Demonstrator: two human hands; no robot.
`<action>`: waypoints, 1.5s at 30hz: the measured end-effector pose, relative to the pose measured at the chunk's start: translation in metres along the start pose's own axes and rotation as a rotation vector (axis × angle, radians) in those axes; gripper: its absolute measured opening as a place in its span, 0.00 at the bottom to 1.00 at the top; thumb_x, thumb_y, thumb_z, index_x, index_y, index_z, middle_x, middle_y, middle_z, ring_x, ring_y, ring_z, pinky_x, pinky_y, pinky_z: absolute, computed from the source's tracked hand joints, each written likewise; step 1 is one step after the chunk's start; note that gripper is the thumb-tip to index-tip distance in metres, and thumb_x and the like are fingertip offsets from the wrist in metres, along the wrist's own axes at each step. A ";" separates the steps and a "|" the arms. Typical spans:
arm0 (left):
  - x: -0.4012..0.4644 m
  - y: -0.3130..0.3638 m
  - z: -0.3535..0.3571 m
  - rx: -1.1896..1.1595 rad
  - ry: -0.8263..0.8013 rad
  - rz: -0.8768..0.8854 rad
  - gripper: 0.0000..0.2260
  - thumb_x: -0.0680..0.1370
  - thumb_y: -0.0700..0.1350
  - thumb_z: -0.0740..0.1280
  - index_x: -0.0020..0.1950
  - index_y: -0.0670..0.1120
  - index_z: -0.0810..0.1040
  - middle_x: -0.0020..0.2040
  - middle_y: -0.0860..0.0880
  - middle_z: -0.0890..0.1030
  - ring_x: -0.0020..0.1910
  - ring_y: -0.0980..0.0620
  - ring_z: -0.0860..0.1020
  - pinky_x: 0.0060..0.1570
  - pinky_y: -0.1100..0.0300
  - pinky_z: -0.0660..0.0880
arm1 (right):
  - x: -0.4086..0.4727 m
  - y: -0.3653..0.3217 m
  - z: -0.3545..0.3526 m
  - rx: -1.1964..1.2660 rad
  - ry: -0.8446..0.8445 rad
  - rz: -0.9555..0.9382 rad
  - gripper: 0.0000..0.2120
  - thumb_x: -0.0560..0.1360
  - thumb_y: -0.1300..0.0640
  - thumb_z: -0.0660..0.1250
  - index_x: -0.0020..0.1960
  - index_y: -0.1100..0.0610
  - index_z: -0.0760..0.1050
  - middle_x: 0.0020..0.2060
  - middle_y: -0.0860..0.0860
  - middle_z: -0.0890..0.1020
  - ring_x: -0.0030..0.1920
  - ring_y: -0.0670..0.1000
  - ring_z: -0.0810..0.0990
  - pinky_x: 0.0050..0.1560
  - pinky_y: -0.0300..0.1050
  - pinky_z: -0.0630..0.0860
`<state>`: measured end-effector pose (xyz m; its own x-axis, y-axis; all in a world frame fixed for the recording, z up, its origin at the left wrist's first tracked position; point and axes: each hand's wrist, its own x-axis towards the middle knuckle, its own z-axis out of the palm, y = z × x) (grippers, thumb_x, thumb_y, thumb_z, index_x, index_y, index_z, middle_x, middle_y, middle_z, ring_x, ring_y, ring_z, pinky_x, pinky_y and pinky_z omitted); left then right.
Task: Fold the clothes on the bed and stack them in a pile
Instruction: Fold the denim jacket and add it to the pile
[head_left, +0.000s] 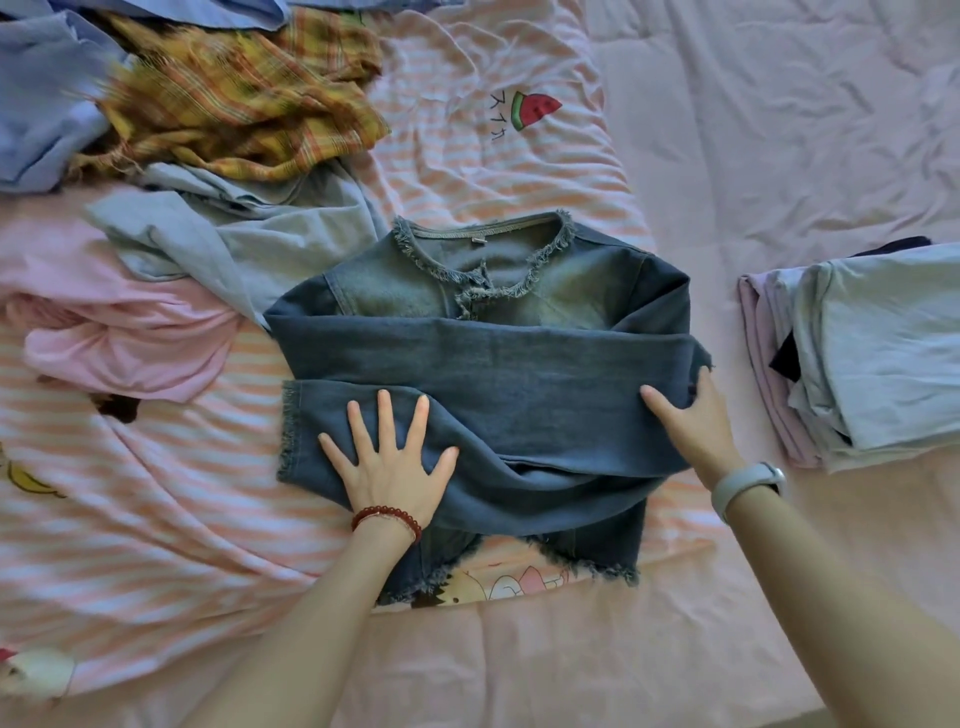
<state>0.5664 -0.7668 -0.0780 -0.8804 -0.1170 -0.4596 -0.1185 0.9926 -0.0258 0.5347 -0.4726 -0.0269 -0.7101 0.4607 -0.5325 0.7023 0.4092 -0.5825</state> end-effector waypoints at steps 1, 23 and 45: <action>0.001 0.001 0.000 0.006 -0.005 -0.006 0.32 0.73 0.70 0.44 0.73 0.62 0.36 0.77 0.48 0.38 0.73 0.39 0.34 0.65 0.34 0.32 | 0.003 -0.002 -0.002 -0.121 0.012 -0.019 0.22 0.71 0.47 0.68 0.58 0.57 0.68 0.55 0.56 0.75 0.56 0.59 0.74 0.57 0.61 0.72; 0.005 -0.020 -0.037 -0.677 -0.143 0.003 0.19 0.80 0.53 0.58 0.71 0.58 0.63 0.76 0.49 0.55 0.76 0.45 0.45 0.72 0.43 0.43 | -0.091 -0.089 0.025 -0.103 -0.091 -0.525 0.07 0.72 0.54 0.66 0.44 0.52 0.68 0.37 0.52 0.78 0.40 0.56 0.76 0.37 0.50 0.69; -0.021 -0.075 -0.058 -1.611 0.133 -0.313 0.16 0.75 0.40 0.67 0.62 0.46 0.72 0.61 0.40 0.76 0.60 0.44 0.75 0.64 0.49 0.70 | -0.121 -0.026 0.148 -0.412 -0.271 -0.612 0.28 0.79 0.51 0.58 0.75 0.45 0.50 0.76 0.51 0.42 0.74 0.57 0.46 0.72 0.51 0.49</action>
<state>0.5672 -0.8405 -0.0145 -0.7524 -0.3804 -0.5377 -0.5396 -0.1122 0.8344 0.5944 -0.6555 -0.0381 -0.9271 -0.1270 -0.3527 0.1070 0.8120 -0.5737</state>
